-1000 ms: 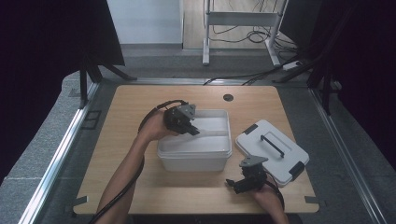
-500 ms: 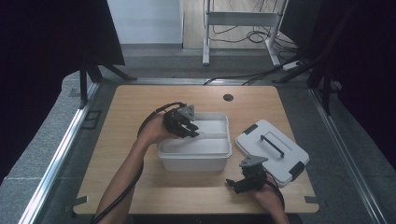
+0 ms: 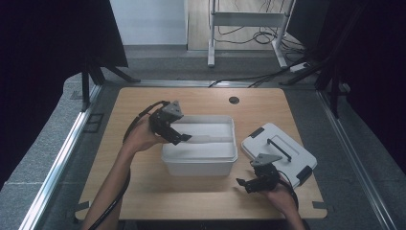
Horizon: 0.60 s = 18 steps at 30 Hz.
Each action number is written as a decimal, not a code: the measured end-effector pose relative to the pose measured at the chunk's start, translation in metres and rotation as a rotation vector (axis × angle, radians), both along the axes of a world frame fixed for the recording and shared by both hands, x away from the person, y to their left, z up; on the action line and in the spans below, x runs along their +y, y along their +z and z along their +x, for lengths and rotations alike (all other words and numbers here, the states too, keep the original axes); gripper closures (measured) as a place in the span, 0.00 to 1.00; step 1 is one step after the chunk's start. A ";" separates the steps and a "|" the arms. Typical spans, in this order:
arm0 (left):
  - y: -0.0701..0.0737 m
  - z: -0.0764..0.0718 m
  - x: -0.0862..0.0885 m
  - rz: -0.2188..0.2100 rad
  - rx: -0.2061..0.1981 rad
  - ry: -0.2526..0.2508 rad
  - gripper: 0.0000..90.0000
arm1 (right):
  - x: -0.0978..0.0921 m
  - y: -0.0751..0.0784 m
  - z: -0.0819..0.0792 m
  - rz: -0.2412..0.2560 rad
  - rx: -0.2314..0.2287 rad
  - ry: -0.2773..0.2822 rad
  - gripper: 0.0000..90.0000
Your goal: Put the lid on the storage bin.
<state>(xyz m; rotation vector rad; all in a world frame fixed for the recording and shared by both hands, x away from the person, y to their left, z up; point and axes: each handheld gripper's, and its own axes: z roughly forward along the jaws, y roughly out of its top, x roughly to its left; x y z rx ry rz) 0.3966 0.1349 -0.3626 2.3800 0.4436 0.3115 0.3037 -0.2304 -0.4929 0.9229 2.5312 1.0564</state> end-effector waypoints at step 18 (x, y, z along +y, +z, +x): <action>-0.013 -0.051 0.100 -0.026 0.001 0.279 0.00 | -0.042 0.056 0.038 0.001 -0.026 -0.063 0.13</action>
